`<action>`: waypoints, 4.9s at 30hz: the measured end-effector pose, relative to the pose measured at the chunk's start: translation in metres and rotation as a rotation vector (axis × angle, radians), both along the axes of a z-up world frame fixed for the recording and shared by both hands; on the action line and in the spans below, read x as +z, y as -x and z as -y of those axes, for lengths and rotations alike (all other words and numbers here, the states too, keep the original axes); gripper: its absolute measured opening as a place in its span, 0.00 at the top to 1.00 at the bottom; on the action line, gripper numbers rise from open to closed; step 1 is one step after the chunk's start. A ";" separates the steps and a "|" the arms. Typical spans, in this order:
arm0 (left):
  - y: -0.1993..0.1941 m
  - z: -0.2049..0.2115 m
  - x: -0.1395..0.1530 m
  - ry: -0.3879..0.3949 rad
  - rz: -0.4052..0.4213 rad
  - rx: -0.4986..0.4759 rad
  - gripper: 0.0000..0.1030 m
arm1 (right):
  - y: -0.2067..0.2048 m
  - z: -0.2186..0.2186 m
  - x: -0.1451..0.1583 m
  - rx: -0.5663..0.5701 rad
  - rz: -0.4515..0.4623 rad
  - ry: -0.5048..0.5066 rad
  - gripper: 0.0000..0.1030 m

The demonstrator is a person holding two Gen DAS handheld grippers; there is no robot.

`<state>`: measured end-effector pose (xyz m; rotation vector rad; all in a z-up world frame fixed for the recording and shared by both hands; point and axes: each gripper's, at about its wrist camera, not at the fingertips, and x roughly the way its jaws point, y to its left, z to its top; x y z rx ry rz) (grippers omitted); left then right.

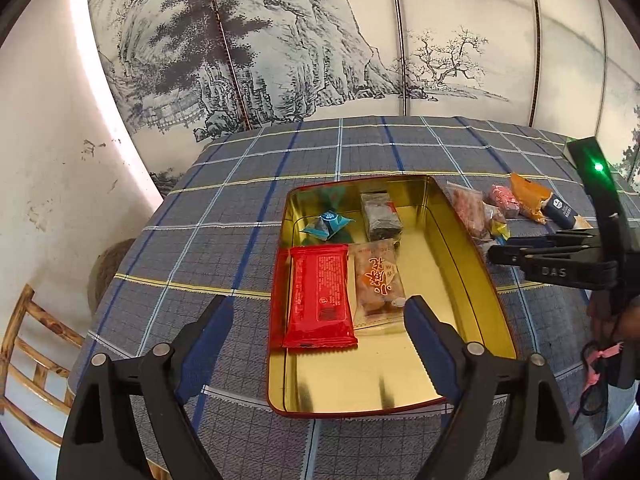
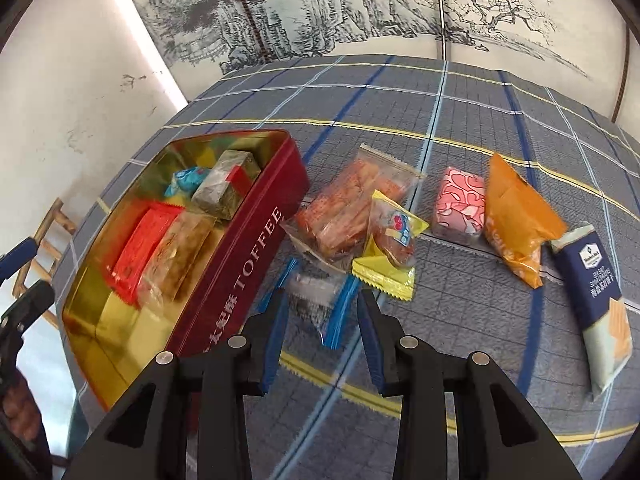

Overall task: Organize snacks
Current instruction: 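Grasp the clear blue-edged candy packet beside the tin with the right gripper, then grasp the blue soda crackers pack with the left gripper while the right gripper holds the candy packet, then carry the crackers pack into the tin and open the left gripper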

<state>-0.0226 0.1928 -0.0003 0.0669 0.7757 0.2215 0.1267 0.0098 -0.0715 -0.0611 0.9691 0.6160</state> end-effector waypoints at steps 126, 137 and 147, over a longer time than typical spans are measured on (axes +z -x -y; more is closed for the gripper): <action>-0.026 0.058 -0.007 0.036 0.021 0.011 0.55 | 0.058 0.271 -0.011 -0.424 0.190 0.211 0.70; -0.024 0.053 -0.010 0.015 0.024 0.023 0.55 | 0.058 0.270 -0.011 -0.424 0.191 0.211 0.70; -0.028 0.041 -0.018 -0.002 0.017 0.048 0.55 | 0.058 0.269 -0.010 -0.426 0.194 0.214 0.70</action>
